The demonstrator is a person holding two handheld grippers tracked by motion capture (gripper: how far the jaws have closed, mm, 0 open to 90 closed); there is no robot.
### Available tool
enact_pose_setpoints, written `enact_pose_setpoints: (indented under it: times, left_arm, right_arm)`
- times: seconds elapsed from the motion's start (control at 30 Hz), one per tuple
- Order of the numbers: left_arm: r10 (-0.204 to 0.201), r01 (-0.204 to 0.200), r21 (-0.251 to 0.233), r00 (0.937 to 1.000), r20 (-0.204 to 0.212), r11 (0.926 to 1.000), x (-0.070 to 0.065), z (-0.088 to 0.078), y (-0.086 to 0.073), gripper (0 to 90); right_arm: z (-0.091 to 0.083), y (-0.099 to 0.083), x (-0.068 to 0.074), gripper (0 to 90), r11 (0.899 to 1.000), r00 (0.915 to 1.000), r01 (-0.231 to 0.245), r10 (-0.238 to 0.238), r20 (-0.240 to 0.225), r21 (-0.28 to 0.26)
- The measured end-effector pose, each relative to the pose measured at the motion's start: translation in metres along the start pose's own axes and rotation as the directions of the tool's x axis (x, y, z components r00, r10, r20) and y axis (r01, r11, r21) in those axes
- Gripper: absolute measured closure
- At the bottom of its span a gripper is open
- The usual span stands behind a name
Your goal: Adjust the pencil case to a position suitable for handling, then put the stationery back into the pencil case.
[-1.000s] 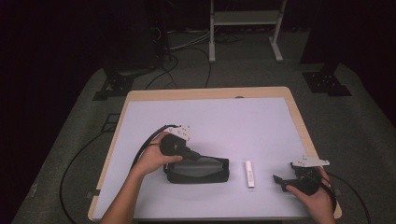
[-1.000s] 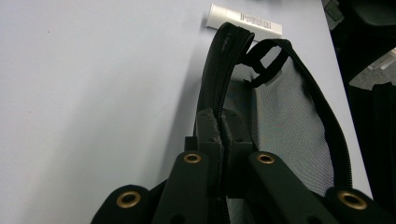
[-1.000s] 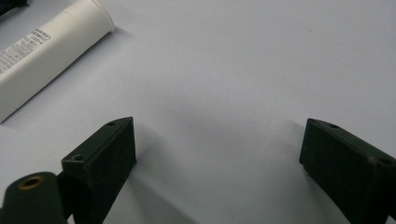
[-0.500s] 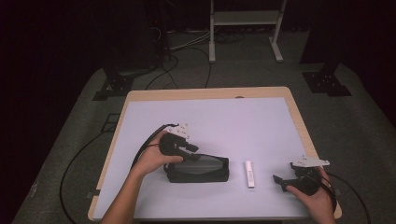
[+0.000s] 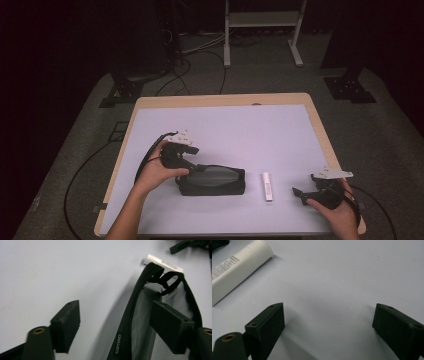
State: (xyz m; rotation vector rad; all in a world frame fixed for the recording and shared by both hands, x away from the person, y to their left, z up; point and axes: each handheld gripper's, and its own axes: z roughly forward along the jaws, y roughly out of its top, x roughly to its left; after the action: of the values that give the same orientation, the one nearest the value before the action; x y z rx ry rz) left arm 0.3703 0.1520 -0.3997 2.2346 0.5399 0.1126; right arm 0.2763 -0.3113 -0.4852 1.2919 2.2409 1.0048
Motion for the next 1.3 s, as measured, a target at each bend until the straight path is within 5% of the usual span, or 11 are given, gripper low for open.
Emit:
enact_pose_setpoints:
  times: [0.5, 0.77, 1.3]
  left_arm:
    - [-0.064, 0.060, -0.034, 0.9909, -0.119, 0.9976, -0.013, -0.034, -0.017, 11.2]
    - [-0.118, 0.110, -0.056, 0.9777, -0.174, 0.9924, -0.021, -0.052, -0.037, 10.5]
    - [-0.187, 0.168, -0.101, 0.9590, -0.213, 0.9806, -0.033, -0.073, -0.083, 10.1]
  right_arm:
    - [0.001, 0.000, 0.002, 9.8, 1.000, 0.9999, 0.011, -0.011, 0.010, 0.005]
    - [0.001, 0.000, 0.002, 9.7, 1.000, 0.9998, 0.013, -0.013, 0.012, 0.006]
    - [0.000, 0.001, 0.003, 10.6, 1.000, 0.9998, 0.008, -0.008, 0.017, 0.007]
